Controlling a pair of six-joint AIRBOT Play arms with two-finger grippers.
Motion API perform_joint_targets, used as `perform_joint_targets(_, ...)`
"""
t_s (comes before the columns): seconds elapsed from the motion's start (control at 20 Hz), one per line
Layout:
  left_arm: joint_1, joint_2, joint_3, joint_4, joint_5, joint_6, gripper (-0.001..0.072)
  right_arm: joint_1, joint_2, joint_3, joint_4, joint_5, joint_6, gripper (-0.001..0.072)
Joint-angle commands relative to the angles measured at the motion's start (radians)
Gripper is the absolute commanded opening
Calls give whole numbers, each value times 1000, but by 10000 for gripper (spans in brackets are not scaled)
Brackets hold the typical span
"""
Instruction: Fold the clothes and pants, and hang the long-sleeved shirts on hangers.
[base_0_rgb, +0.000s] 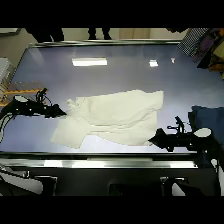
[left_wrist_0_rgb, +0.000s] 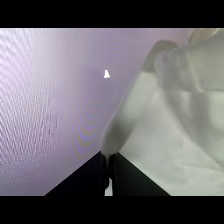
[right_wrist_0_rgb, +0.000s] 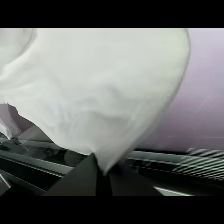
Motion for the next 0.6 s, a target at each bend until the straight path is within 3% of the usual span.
perform_joint_targets(0.0, -5, 2, 32, -81, -30, 0, 18, 1, 9, 23, 43, -27, -34, 31)
perform_joint_targets(0.2, -2, 59, 192, -194, -99, -27, 16, 1, 12, 279, 47, -74, -58, 31)
perform_joint_targets(0.55, 6, 343, 668, -251, -80, -192, 16, 1, 13, 1067, 39, -130, -51, 30)
